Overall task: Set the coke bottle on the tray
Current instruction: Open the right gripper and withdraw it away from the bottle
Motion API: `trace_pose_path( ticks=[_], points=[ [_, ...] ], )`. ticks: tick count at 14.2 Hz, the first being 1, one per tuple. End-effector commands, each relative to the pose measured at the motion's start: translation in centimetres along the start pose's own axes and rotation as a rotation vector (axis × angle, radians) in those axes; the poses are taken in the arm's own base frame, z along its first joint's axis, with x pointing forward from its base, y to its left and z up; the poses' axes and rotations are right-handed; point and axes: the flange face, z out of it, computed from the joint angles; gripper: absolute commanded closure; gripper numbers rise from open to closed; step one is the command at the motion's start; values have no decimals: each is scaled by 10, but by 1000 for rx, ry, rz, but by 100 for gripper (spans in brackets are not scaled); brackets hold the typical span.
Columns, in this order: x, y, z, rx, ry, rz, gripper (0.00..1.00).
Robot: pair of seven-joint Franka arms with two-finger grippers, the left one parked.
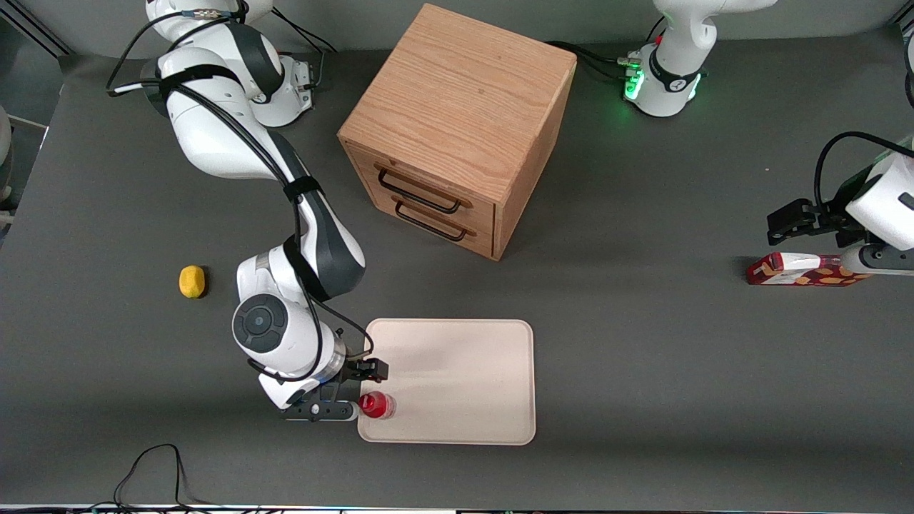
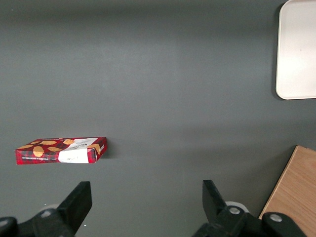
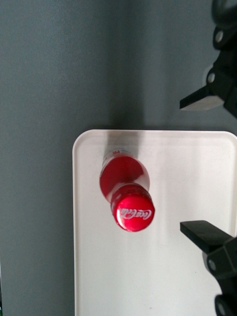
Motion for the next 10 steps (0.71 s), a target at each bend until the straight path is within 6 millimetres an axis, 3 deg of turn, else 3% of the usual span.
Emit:
trace_pose_path(
  ticks=[1, 8, 10],
  points=[
    [1, -2, -8, -17, 8, 25, 0],
    [4, 12, -19, -28, -10, 61, 0],
    [8, 41, -47, -49, -58, 82, 0]
  ],
)
